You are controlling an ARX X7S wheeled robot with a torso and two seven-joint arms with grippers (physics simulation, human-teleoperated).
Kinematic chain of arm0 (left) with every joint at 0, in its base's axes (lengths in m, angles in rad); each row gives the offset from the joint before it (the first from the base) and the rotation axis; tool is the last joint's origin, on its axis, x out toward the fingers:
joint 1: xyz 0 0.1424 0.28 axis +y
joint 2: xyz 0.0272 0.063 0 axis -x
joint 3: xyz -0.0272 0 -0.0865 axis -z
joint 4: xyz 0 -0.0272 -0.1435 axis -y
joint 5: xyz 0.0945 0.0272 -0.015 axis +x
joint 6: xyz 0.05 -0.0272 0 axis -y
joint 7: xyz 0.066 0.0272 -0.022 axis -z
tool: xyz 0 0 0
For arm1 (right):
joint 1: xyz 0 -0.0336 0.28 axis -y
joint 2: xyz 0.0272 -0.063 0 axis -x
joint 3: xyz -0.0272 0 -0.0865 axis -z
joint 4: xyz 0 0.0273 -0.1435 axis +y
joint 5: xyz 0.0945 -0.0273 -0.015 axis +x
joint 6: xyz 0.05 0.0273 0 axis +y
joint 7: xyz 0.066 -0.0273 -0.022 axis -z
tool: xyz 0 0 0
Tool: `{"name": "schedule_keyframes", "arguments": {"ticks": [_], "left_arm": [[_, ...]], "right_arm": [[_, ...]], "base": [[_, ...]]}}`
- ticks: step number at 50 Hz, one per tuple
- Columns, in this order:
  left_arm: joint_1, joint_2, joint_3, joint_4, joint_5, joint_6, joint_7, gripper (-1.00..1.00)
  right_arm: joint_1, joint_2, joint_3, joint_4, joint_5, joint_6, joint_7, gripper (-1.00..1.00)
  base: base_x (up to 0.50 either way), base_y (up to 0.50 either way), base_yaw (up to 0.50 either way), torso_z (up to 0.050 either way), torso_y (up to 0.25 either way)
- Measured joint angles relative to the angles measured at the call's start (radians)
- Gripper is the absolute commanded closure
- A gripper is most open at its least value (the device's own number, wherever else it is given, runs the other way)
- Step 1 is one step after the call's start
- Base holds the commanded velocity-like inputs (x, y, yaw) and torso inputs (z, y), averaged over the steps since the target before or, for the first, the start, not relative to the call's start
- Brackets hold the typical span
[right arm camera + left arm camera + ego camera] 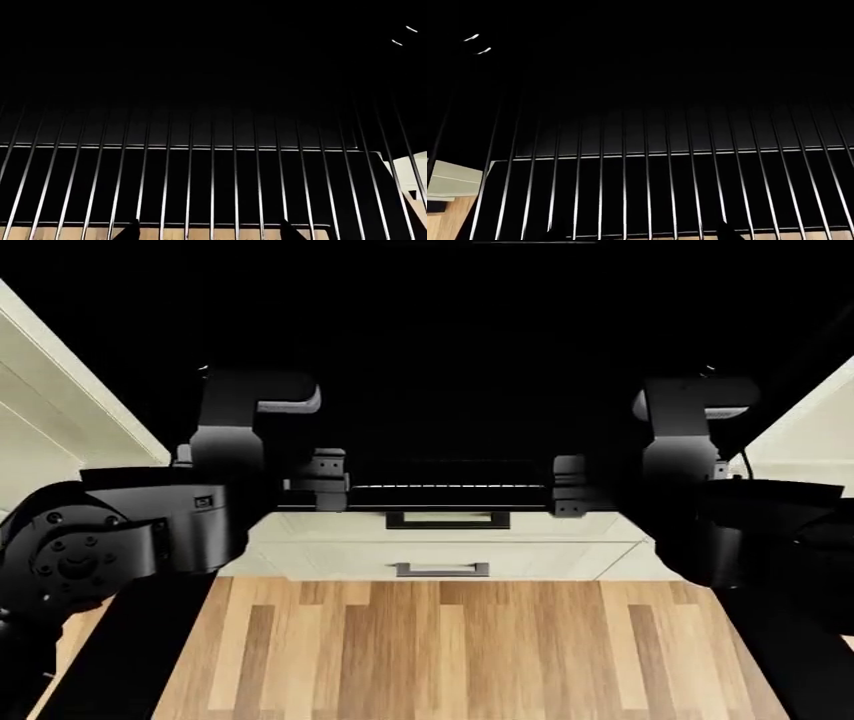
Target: Fully slide the bottom oven rack out.
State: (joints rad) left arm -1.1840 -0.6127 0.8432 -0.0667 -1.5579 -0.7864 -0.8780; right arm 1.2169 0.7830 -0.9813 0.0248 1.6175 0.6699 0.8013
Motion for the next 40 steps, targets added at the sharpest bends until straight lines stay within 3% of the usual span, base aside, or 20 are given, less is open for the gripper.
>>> {"name": "schedule_keyframes", "arguments": {"ticks": [28,40], "left_arm": [[0.234,-0.150,-0.035,0.321,0.087,0.124,0.007,-1.00],[0.360,-0.203,-0.040,0.425,0.198,0.229,0.041,-1.00]], "right_arm": [[-0.203,0.142,0.039,-0.273,-0.067,-0.128,0.026,-1.00],[-0.321,0.200,0.032,-0.364,-0.130,-0.277,0.017,-1.00]], "base": [[0.00,0.00,0.00,0.000,-0.017],[0.00,0.00,0.00,0.000,-0.021]]}}
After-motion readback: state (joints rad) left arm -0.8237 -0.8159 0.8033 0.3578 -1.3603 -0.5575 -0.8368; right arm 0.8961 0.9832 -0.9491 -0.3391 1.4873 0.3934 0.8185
